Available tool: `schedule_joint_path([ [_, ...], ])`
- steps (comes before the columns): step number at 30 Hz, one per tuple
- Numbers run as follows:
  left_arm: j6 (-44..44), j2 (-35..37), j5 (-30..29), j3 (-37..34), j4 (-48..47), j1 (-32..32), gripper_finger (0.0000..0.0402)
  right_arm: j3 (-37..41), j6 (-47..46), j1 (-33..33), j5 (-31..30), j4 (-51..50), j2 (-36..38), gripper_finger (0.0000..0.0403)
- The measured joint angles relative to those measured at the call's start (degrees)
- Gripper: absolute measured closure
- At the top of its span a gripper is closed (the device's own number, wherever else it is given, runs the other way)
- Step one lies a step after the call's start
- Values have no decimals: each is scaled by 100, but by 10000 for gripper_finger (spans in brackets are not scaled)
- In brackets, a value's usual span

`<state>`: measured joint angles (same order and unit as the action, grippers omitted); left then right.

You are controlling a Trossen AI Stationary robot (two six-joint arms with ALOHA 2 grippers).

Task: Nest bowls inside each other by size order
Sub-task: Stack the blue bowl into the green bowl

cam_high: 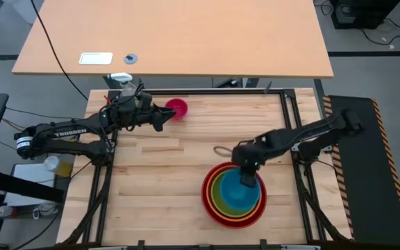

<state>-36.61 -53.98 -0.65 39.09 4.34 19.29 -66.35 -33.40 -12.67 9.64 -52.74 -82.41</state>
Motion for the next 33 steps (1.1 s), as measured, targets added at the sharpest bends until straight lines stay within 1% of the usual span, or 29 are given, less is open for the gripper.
schedule_joint_path([
  [4,-1,0,85,0,-1,0,209,-462,-260,-362,-409,-224,-581,379],
  [7,-1,0,156,-2,-2,-2,209,-736,-438,-513,-790,-798,-988,379],
  [11,-1,0,335,-2,-2,0,209,-950,-696,-626,-1244,-1321,-1330,379],
  [14,-2,0,461,-2,-4,-1,209,-968,-757,-640,-1314,-1321,-1490,373],
  [19,-3,0,506,-4,-9,0,209,-975,-905,-582,-1310,-1206,-1509,355],
  [23,-3,0,623,-4,9,0,209,-975,-1003,-468,-1268,-1094,-1494,324],
  [28,-5,0,660,-4,9,0,209,-975,-1019,-353,-955,-901,-1493,257],
  [33,-5,0,855,-4,9,0,209,-975,-1161,-205,-450,-1068,-1493,195],
])
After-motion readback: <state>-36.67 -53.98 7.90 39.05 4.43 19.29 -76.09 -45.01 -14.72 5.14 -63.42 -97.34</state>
